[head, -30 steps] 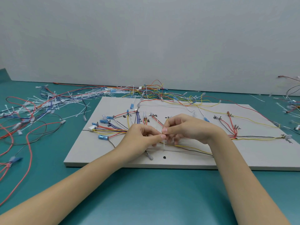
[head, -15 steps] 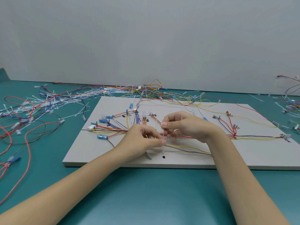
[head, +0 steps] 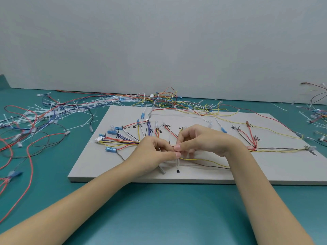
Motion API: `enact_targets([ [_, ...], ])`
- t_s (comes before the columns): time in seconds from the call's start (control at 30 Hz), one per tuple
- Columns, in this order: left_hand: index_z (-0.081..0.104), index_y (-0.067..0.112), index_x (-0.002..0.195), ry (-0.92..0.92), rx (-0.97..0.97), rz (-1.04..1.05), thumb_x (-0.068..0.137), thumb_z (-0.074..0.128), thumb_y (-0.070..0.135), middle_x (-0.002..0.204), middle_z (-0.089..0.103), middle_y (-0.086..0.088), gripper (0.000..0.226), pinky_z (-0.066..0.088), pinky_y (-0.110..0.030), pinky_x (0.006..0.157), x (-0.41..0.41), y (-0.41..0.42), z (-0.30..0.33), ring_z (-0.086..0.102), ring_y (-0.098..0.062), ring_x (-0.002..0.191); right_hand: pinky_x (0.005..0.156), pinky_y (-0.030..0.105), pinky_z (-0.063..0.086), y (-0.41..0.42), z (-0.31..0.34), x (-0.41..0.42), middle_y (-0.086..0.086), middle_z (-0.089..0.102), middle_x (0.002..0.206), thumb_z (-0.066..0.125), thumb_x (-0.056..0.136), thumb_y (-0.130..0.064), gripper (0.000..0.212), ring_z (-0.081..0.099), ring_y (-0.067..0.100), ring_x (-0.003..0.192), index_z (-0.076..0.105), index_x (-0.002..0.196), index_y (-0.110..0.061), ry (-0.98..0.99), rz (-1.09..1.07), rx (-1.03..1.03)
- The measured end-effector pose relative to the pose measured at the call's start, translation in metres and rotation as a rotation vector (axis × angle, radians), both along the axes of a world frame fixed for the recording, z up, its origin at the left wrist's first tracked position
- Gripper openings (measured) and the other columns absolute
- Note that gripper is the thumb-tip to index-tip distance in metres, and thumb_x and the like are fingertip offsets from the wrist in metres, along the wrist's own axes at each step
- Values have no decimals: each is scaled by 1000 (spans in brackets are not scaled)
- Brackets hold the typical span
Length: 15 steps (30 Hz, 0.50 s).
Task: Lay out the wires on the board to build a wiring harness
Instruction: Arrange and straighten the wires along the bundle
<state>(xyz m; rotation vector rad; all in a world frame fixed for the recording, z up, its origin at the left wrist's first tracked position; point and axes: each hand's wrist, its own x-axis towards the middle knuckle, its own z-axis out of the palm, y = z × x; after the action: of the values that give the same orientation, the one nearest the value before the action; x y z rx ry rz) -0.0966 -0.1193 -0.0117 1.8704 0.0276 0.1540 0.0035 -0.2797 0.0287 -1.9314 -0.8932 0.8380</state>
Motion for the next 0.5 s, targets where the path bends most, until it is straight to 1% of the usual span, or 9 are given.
enact_targets([
  [0.1, 76, 13, 66, 18, 12, -31, 75, 81, 15, 51, 57, 7, 10, 30, -12, 47, 1, 1, 1, 38, -3, 47, 58, 18, 46, 2, 1, -1, 4, 61, 70, 68, 88, -11, 10, 56, 10, 61, 65, 79, -8, -20, -19, 34],
  [0.2, 78, 14, 67, 30, 67, -52, 74, 81, 17, 50, 57, 8, 8, 30, -14, 47, 0, 1, 0, 38, -4, 48, 56, 18, 45, 2, 4, 0, -2, 62, 65, 68, 88, -14, 12, 55, 8, 58, 65, 78, -8, -29, -52, 96],
  [0.27, 78, 14, 67, 17, 62, -37, 74, 81, 17, 49, 57, 8, 8, 30, -12, 47, 0, 1, -1, 38, -3, 47, 54, 20, 45, 0, 6, 0, 0, 63, 66, 71, 87, -19, 15, 56, 10, 59, 66, 80, -7, -37, -79, 102],
  [0.33, 77, 12, 68, 12, 46, -33, 74, 81, 15, 50, 56, 7, 8, 29, -12, 47, 0, 2, -2, 37, -2, 46, 53, 22, 45, 0, 5, 0, 2, 63, 69, 73, 84, -28, 26, 56, 13, 60, 67, 87, -3, -52, -110, 45],
  [0.4, 77, 9, 70, 9, 24, -30, 74, 80, 13, 54, 54, 1, 7, 28, -13, 47, 1, 2, -3, 36, -4, 47, 54, 21, 44, 0, 4, -2, 1, 64, 71, 72, 85, -34, 34, 56, 13, 61, 67, 92, -1, -46, -62, -87],
  [0.47, 76, 9, 70, 15, -3, -28, 74, 80, 11, 57, 52, -3, 6, 27, -14, 48, 1, 3, -3, 35, -5, 48, 56, 21, 43, 1, 3, -5, 1, 63, 72, 68, 88, -35, 30, 55, 14, 64, 68, 90, -5, -33, 9, -174],
  [0.5, 76, 10, 69, 22, -10, -31, 74, 81, 11, 59, 52, -4, 7, 26, -15, 48, 1, 3, -3, 34, -6, 49, 58, 22, 43, 1, 4, -5, 0, 62, 72, 67, 89, -33, 27, 54, 15, 65, 68, 88, -6, -21, 24, -173],
])
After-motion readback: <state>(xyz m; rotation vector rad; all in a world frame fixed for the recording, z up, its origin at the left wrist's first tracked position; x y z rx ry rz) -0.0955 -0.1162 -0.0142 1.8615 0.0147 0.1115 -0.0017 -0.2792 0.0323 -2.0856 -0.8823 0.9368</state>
